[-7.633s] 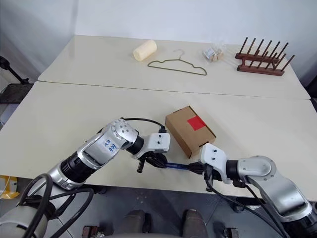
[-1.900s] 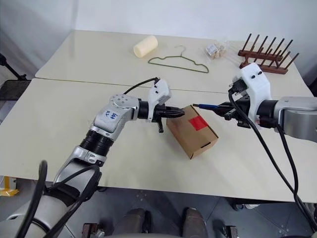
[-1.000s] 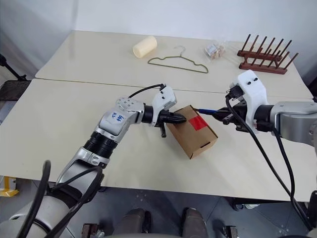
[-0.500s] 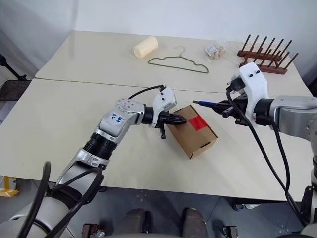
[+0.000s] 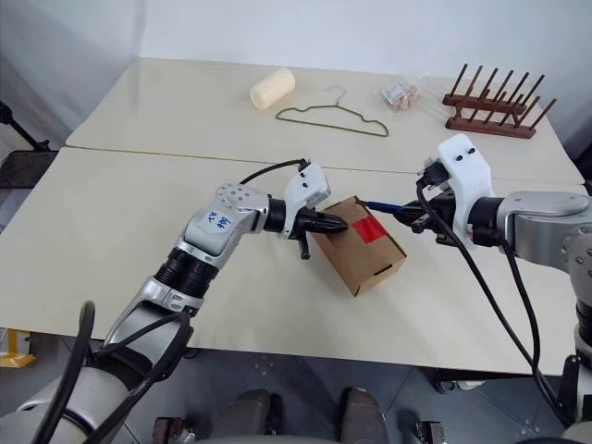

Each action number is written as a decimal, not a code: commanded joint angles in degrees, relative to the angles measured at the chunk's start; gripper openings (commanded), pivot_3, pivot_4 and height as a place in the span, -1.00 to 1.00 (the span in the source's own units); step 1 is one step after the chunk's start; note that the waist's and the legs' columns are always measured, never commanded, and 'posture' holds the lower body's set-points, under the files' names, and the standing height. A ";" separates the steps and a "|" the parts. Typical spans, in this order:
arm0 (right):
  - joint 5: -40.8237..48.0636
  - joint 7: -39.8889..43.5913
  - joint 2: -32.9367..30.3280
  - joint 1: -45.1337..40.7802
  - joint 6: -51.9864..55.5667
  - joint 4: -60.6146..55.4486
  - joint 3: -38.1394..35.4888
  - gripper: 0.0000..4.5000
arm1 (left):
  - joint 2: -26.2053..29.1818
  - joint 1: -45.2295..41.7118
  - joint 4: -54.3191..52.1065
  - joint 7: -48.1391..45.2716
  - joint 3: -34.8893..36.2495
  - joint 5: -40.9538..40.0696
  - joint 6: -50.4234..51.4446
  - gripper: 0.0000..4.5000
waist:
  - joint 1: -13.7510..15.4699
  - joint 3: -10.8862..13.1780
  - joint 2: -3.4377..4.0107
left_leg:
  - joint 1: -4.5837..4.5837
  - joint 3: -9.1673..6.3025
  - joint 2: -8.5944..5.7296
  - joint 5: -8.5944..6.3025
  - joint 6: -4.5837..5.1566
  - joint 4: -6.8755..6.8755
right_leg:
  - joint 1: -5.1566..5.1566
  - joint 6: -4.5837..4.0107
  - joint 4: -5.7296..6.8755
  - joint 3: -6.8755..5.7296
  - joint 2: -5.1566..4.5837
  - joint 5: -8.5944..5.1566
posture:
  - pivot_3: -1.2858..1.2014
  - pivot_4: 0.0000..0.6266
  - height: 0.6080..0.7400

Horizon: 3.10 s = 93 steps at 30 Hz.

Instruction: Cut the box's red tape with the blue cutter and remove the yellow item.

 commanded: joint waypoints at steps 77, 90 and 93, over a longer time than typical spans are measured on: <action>-8.38 8.60 3.67 -0.04 2.71 -2.66 -3.30 -0.94 | 1.29 2.03 -2.64 -1.31 -1.86 0.42 3.22 -1.00 | -0.10 -0.03 0.05 | 0.05 0.03 -0.01 0.02 -0.03 0.04 | -0.01 0.00 0.13 0.06 0.01 0.00 | 0.03 -0.52 1.00; -10.61 8.05 4.16 -0.81 0.21 -0.20 -4.67 -0.94 | 1.61 2.26 -3.33 -1.45 -2.17 0.28 3.76 -1.00 | -0.11 -0.03 0.05 | 0.06 0.03 0.00 0.02 -0.03 0.08 | -0.01 0.00 0.16 0.07 0.01 0.00 | 0.03 -0.52 1.00; -10.51 8.25 4.13 -0.33 0.57 -0.71 -4.50 -0.94 | 1.54 2.18 -3.13 -1.46 -2.15 0.28 3.66 -1.00 | -0.11 -0.03 0.05 | 0.05 0.03 -0.01 0.02 -0.02 0.08 | -0.01 0.00 0.16 0.07 0.01 0.00 | 0.03 -0.52 1.00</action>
